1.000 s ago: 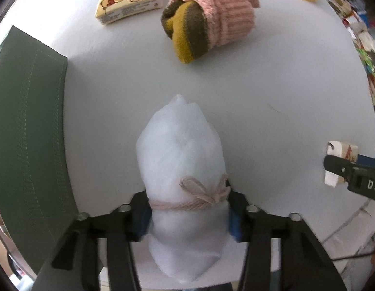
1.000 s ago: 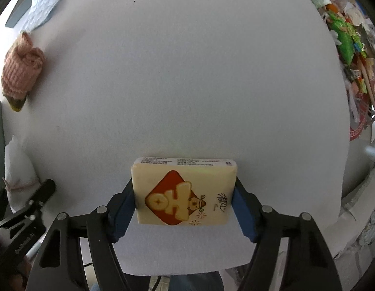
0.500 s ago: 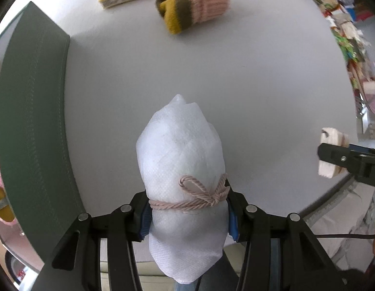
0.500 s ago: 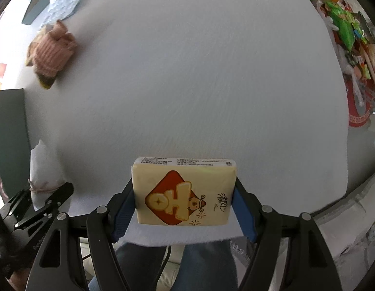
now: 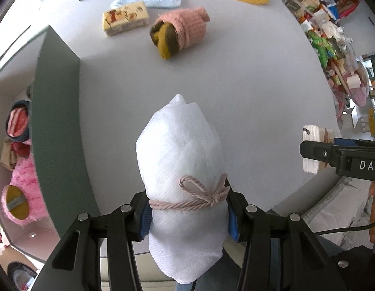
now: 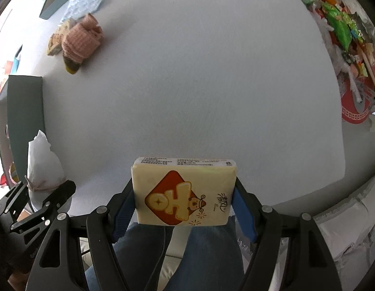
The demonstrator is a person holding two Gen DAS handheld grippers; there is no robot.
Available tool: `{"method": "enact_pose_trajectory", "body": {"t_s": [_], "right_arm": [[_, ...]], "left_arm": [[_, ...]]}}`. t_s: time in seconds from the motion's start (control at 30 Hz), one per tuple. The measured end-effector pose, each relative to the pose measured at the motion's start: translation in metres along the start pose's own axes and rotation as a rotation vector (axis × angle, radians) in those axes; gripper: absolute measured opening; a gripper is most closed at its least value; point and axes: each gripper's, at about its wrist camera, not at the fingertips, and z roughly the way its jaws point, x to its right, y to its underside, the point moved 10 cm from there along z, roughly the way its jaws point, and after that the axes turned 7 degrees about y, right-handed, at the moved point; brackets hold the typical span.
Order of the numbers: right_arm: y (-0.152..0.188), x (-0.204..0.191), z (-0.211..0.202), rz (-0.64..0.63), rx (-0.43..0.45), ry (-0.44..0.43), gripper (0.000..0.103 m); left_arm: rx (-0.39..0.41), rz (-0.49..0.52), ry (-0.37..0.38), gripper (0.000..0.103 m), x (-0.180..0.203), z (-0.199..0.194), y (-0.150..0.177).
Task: Organize soft objects
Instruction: 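Lift the gauze bundle and yellow packet and turn toward the white box, then hold the gauze bundle and yellow packet above the white box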
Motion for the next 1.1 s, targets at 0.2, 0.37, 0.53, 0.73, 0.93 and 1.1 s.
{"method": "enact_pose_trajectory", "body": {"t_s": [0.2,0.37,0.53,0.73,0.93,1.1], "right_arm": [[0.003,0.014,-0.006,-0.021,0.036,0.011,0.076],[0.003,0.001,-0.031,-0.063,0.083,0.030,0.076],[-0.006,-0.019,-0.069,-0.123,0.122,0.048,0.076],[-0.016,-0.044,-0.102,-0.204,0.160,0.062,0.076],[-0.017,-0.080,-0.122,-0.293,0.197,0.062,0.076],[-0.016,-0.118,-0.133,-0.371,0.217,0.056,0.076]], "left_arm": [[0.092,-0.001,-0.007,0.050,-0.010,-0.035,-0.011],[0.164,-0.031,-0.013,0.050,-0.031,-0.061,-0.017],[0.227,-0.088,-0.012,0.050,-0.054,-0.082,-0.018],[0.302,-0.170,-0.033,0.050,-0.092,-0.108,-0.013],[0.360,-0.269,-0.060,0.050,-0.130,-0.126,-0.004],[0.400,-0.368,-0.105,0.050,-0.167,-0.139,0.010]]}}
